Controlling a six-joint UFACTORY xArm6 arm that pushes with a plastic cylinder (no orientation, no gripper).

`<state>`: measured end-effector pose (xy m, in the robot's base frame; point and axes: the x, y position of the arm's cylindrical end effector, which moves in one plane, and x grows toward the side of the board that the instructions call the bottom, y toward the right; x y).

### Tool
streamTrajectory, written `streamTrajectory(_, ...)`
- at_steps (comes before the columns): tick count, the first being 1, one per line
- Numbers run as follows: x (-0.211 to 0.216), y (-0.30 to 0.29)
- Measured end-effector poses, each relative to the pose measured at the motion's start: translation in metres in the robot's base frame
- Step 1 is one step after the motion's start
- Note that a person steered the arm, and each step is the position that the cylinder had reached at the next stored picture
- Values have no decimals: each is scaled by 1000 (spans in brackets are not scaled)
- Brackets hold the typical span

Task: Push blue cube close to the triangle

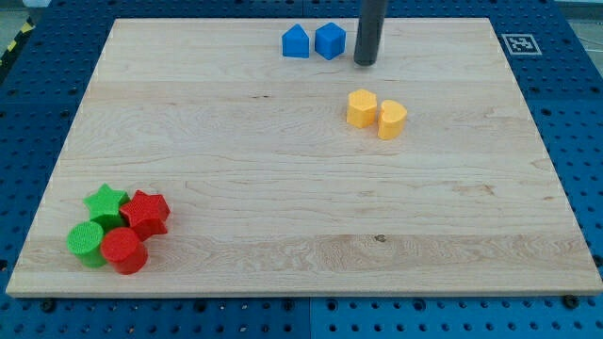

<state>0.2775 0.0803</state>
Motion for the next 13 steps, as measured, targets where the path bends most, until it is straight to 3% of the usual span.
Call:
streamTrajectory(3,-2,-31)
streamTrajectory(5,2,4)
streamTrajectory(6,-29,20)
streamTrajectory(10,-38,-19)
streamTrajectory(12,-41,55)
streamTrajectory(13,-6,66)
